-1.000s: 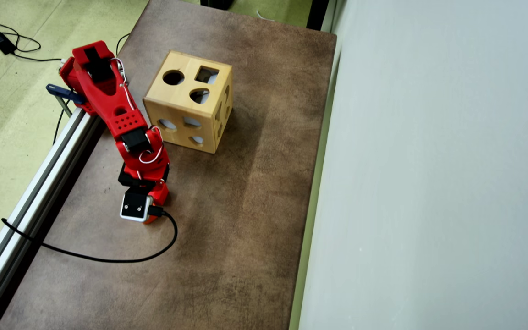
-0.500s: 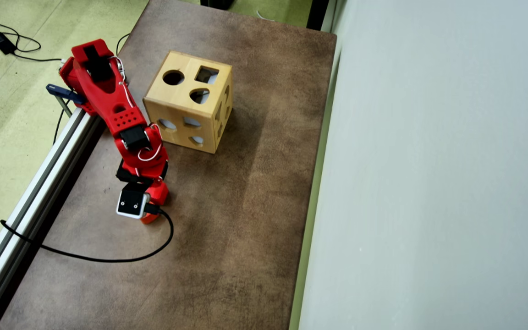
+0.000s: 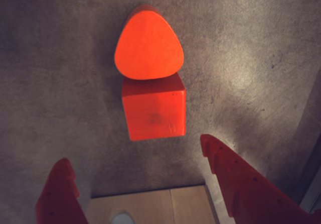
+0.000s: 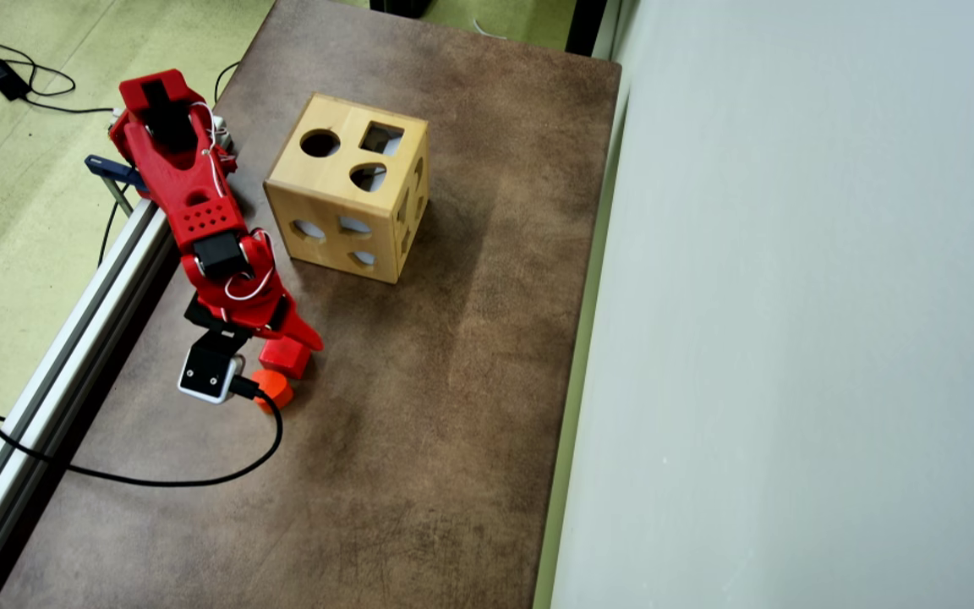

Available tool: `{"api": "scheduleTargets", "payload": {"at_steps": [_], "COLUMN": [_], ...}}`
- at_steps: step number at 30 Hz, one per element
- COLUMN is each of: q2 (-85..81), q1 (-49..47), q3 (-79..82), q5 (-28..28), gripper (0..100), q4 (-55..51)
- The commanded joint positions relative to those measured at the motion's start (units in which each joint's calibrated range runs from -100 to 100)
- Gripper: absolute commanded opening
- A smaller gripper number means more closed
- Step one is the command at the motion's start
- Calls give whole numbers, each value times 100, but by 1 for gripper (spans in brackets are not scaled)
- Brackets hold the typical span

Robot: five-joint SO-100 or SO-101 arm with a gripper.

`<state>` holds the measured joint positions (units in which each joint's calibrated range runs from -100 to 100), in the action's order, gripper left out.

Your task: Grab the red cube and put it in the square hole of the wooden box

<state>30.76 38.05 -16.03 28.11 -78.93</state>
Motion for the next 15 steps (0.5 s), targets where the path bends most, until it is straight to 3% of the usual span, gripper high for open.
{"api": "scheduleTargets", "payload": {"at_steps": [1, 15], "q2": [113, 690], "q1": [21, -31], "q3": [-258, -267], "q5": [15, 15], "gripper": [39, 39], "q4": [49, 73]}}
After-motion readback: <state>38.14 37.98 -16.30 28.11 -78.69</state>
